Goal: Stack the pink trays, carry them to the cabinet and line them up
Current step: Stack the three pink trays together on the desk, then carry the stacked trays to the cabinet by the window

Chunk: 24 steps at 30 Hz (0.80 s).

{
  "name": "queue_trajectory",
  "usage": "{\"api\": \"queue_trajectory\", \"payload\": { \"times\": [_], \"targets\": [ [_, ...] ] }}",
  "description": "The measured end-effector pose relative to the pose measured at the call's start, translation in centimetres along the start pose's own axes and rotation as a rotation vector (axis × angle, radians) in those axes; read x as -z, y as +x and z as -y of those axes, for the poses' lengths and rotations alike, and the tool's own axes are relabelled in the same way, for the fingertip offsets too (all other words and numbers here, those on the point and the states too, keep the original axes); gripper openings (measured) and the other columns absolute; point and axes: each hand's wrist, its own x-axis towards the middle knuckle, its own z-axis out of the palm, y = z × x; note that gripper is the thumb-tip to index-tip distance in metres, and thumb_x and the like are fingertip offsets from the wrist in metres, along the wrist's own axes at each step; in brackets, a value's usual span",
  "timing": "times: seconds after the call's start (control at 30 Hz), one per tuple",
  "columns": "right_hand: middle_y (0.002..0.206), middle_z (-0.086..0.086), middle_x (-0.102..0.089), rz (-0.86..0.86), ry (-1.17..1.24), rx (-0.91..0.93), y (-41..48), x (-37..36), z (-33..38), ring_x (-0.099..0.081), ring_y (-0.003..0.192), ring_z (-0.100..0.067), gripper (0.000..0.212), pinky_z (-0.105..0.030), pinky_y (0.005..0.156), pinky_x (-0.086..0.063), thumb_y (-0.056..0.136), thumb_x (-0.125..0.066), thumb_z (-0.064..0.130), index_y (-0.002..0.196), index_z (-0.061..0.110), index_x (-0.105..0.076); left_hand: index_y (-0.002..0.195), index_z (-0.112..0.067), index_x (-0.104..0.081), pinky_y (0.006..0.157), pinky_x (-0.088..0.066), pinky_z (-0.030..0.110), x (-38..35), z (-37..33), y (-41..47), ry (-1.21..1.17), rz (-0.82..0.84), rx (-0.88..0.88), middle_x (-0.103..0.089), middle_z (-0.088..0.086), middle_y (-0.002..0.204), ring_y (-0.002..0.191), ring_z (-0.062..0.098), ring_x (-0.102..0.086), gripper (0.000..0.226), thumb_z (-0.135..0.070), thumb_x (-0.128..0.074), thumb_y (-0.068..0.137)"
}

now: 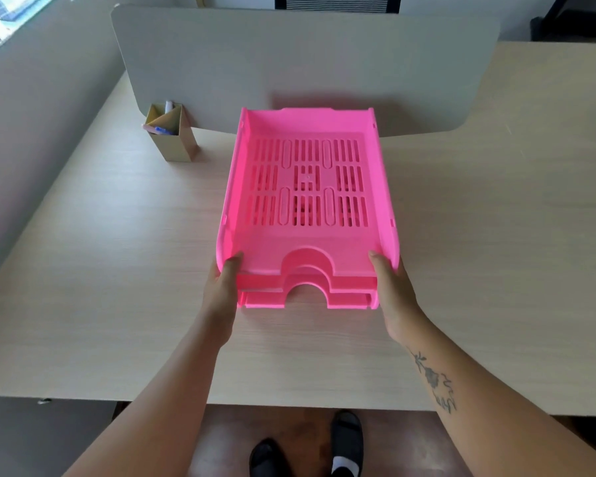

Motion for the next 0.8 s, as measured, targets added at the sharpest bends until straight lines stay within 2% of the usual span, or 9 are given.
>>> {"api": "queue_trajectory", "payload": {
  "times": [0.13,0.2,0.3,0.37,0.43,0.63,0.8],
  "targets": [
    [0.132,-0.007,-0.064,0.018,0.022,-0.018,0.1,-0.2,0.0,-0.059,0.123,-0.026,0.083,-0.055,0.11,-0.042,0.068,-0.055,0.068,0.141,0.028,-0.049,0.134,-0.009,-0.052,0.058,-0.056,0.016,-0.1,0.3,0.5,0.003,0.026,0.006,-0.072,0.013,0.103,0.08,0.014,-0.074,0.056,-0.045,-0.045,0.092],
    [0.134,-0.007,-0.063,0.021,0.056,-0.034,0.3,-0.3,-0.2,-0.057,0.126,-0.025,0.084,-0.054,0.112,-0.039,0.067,-0.056,0.068,0.141,0.027,-0.051,0.133,-0.008,-0.054,0.071,-0.059,0.027,-0.3,0.5,0.6,-0.008,0.036,0.01,-0.073,0.017,0.109,0.094,0.025,-0.073,0.064,-0.051,-0.045,0.086],
    [0.131,-0.005,-0.066,0.001,0.094,-0.044,0.5,-0.5,-0.4,-0.058,0.125,-0.026,0.08,-0.054,0.111,-0.039,0.067,-0.059,0.067,0.137,0.027,-0.055,0.133,-0.011,-0.056,0.089,-0.055,0.045,-0.3,0.5,0.7,-0.09,-0.003,0.031,-0.071,0.019,0.116,0.106,0.035,-0.068,0.063,-0.05,-0.046,0.085],
    [0.13,-0.005,-0.066,-0.006,0.113,-0.037,0.8,-0.6,-0.1,-0.059,0.124,-0.028,0.077,-0.057,0.11,-0.04,0.068,-0.061,0.067,0.135,0.029,-0.056,0.131,-0.015,-0.057,0.093,-0.053,0.057,-0.4,0.0,0.9,-0.132,-0.02,0.038,-0.071,0.018,0.116,0.106,0.038,-0.068,0.061,-0.052,-0.05,0.084],
    [0.136,-0.004,-0.063,-0.007,0.125,-0.024,1.1,-0.8,0.6,-0.056,0.128,-0.03,0.075,-0.061,0.11,-0.038,0.069,-0.063,0.068,0.134,0.034,-0.055,0.129,-0.019,-0.058,0.091,-0.052,0.062,-0.3,-0.9,1.0,-0.161,-0.035,0.043,-0.072,0.017,0.115,0.104,0.04,-0.069,0.061,-0.056,-0.052,0.082],
    [0.13,-0.006,-0.066,-0.004,0.141,0.062,0.0,-1.7,4.0,-0.061,0.122,-0.033,0.069,-0.063,0.105,-0.043,0.069,-0.061,0.069,0.13,0.036,-0.057,0.126,-0.02,-0.061,0.089,-0.053,0.064,0.9,-5.0,-0.2,-0.218,-0.046,-0.01,-0.073,0.018,0.113,0.101,0.042,-0.07,0.066,-0.063,-0.055,0.077],
    [0.117,-0.016,-0.072,0.153,0.191,0.196,-2.2,-3.4,9.3,-0.072,0.102,-0.037,0.048,-0.062,0.088,-0.056,0.087,-0.051,0.051,0.129,0.029,-0.059,0.128,-0.022,-0.06,0.09,-0.054,0.061,2.8,-9.8,-2.7,-0.249,-0.101,-0.112,-0.072,0.015,0.116,0.102,0.038,-0.07,0.073,-0.069,-0.055,0.072]
  ]
}}
